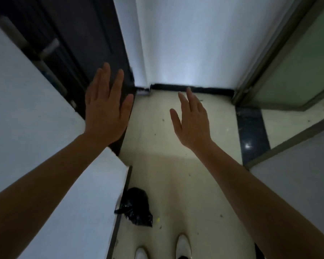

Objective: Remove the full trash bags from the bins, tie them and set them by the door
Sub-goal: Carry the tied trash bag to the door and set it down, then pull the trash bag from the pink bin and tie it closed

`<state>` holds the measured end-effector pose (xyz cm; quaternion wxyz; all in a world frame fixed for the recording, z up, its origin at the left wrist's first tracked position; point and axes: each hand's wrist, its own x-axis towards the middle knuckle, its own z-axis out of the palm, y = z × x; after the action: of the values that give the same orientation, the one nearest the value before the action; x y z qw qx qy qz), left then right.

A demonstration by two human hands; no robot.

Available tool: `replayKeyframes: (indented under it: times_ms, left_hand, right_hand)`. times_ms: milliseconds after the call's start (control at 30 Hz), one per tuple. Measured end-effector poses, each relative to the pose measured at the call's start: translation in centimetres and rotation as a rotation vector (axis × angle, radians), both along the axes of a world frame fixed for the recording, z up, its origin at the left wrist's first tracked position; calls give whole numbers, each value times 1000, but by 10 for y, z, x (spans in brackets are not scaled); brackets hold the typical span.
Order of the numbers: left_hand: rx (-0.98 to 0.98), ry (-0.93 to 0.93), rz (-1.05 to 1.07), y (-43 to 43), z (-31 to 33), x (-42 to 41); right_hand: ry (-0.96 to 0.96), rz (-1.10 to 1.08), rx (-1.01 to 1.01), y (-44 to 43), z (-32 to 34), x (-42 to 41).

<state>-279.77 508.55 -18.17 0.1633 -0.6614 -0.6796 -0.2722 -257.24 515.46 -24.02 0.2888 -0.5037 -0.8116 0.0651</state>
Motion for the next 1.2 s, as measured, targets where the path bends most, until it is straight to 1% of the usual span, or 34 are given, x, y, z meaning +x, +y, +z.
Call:
replayKeyframes:
  times_ms: [67, 133, 233, 300, 467, 567, 633, 700, 800, 900, 1067, 1200]
  left_hand:
    - [51, -49, -2, -1, 56, 30]
    - [46, -66, -50, -6, 95, 61]
    - [73, 4, -178, -17, 129, 103]
    - [123, -19, -255, -26, 142, 128]
    - [176, -41, -502, -55, 159, 193]
    - [222, -58, -661, -78, 164, 228]
    - [247, -77, -781, -98, 160, 259]
    - [227, -119, -903, -123, 154, 299]
    - [137, -180, -1095, -178, 146, 369]
    - [100, -197, -1299, -254, 146, 431]
    - [129, -153, -1598, -402, 171, 515]
    - [157, -169, -1772, -528, 194, 576]
  right_hand:
    - [13, -35, 94, -4, 61, 30]
    - [19, -73, 178, -9, 113, 60]
    - [-4, -159, 272, -30, 169, 111]
    - [-47, -252, 303, -58, 194, 144]
    - [-203, -571, 293, -161, 225, 216]
    - [-240, -741, 302, -230, 231, 250]
    - [-251, -872, 265, -282, 229, 270]
    - [-259, -1010, 211, -344, 223, 289]
    - [-331, -1181, 159, -447, 212, 315]
    - [-365, -1378, 133, -556, 215, 335]
    - [-384, -1674, 182, -731, 234, 356]
    - [-356, -1847, 229, -861, 235, 374]
